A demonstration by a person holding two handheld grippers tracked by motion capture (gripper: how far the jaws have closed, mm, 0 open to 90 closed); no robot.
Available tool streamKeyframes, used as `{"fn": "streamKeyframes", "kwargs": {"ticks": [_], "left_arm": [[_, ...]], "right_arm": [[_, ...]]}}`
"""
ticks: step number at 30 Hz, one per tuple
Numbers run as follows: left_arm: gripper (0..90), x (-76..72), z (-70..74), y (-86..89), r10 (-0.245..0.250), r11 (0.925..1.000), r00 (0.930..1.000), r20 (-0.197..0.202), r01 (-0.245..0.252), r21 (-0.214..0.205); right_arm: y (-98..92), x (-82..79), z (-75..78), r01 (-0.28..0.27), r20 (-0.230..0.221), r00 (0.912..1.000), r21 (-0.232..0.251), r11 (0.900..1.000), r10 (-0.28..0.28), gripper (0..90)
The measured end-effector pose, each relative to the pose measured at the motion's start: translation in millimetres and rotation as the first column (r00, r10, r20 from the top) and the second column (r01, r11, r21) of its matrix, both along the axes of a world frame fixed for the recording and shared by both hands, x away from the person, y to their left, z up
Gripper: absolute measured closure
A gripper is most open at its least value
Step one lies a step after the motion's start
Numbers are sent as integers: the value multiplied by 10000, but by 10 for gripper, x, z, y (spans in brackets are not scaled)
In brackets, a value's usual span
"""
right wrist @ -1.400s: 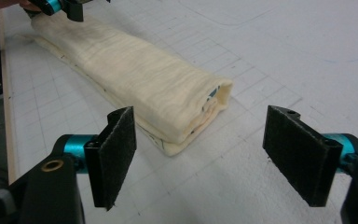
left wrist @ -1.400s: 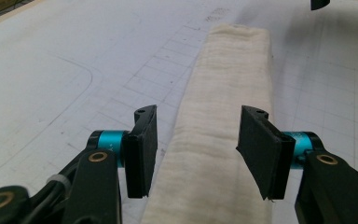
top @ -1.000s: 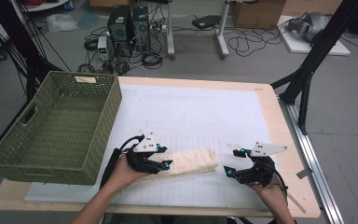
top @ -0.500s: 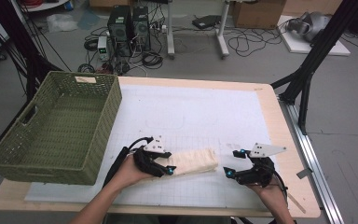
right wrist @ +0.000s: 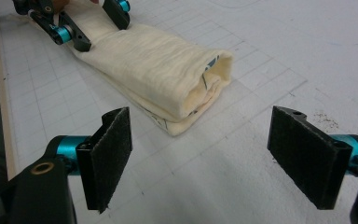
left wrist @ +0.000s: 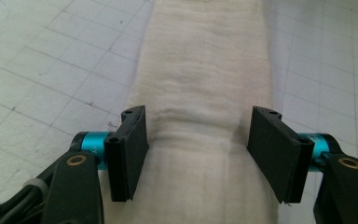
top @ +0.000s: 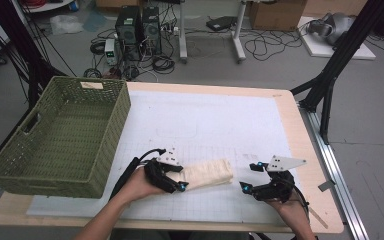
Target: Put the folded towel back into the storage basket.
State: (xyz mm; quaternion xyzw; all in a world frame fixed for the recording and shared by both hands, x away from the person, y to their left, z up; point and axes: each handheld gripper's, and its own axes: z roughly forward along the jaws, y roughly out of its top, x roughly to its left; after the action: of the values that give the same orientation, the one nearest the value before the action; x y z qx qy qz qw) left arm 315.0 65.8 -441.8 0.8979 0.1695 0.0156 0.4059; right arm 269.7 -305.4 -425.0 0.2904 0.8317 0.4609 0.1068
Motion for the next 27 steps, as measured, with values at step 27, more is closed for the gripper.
{"fn": "streamKeyframes", "kwargs": {"ticks": [27], "left_arm": [[590, -3, -19, 17, 212, 9997, 9974, 689, -222, 140]], "right_arm": [[30, -11, 23, -22, 127, 9999, -62, 10000, 23, 213]]}}
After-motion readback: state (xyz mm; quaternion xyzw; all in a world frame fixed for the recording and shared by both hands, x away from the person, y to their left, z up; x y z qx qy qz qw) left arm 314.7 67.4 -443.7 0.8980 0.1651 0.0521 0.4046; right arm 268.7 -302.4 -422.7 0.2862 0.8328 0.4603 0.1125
